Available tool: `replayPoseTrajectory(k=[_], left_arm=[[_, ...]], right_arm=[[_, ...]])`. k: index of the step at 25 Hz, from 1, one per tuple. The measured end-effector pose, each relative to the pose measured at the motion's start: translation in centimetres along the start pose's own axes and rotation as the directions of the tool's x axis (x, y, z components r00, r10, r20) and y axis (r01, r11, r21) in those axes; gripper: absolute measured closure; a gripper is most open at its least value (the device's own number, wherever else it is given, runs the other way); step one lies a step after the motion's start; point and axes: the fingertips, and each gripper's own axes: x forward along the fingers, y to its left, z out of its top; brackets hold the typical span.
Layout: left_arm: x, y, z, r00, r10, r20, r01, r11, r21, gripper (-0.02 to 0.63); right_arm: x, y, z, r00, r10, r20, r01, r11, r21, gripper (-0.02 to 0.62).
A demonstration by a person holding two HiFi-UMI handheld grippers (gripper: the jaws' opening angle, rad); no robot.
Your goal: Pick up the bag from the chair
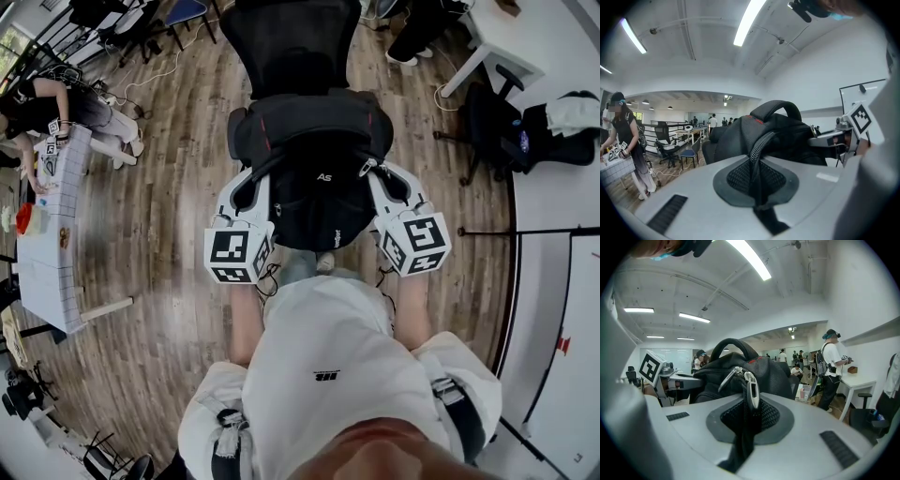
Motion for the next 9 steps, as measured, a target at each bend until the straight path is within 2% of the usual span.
replayPoseTrajectory(k=[9], left_arm=[[0.34,-0.09,0.52,1.000,0.003,0.018,-0.003,1.000,0.001,0.588]], right_arm=[[0.19,-0.33,0.35,1.000,0.005,0.007,-0.005,1.000,-0.018,0.584]])
